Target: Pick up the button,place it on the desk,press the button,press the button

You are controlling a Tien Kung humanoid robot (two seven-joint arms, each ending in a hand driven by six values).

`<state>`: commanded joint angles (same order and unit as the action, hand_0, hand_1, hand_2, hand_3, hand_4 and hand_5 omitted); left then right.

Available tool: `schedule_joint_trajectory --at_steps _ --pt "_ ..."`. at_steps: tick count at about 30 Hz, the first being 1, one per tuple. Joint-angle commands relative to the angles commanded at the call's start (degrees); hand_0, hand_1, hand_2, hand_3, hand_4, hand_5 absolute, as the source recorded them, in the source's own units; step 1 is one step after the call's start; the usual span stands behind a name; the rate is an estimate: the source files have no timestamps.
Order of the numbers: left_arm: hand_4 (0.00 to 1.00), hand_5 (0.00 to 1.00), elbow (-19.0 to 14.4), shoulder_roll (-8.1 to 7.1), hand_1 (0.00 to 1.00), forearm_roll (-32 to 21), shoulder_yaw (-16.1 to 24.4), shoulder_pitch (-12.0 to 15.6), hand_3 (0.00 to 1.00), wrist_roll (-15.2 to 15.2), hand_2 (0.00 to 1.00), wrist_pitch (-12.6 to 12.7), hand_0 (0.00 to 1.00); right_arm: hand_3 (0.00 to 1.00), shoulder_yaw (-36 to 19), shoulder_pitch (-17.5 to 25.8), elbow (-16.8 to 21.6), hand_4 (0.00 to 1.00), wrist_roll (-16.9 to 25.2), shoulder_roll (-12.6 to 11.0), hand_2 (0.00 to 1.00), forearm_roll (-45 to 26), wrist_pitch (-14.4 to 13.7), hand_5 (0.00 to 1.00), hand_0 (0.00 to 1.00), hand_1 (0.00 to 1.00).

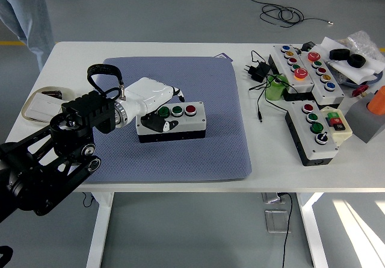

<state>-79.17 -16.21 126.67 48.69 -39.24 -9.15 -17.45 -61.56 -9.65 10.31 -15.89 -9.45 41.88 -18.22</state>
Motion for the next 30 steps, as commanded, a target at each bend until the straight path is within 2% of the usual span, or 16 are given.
schedule_joint_trajectory --at_steps 21,30 --pt "0.673 0.374 4.21 0.06 0.002 0.29 -2.66 -0.55 0.787 0.15 0.087 -0.46 0.002 0.751 -0.17 -0.19 0.0 0.412 -0.03 -0.03 0.817 0.12 -0.03 0.479 0.787 0.797" --pt "0.669 0.372 4.79 0.04 0.002 0.25 -3.68 -0.47 0.785 -0.34 0.088 -2.23 0.002 0.751 -0.05 -0.19 0.0 0.412 0.01 -0.06 0.817 0.07 0.04 0.479 0.787 0.797"
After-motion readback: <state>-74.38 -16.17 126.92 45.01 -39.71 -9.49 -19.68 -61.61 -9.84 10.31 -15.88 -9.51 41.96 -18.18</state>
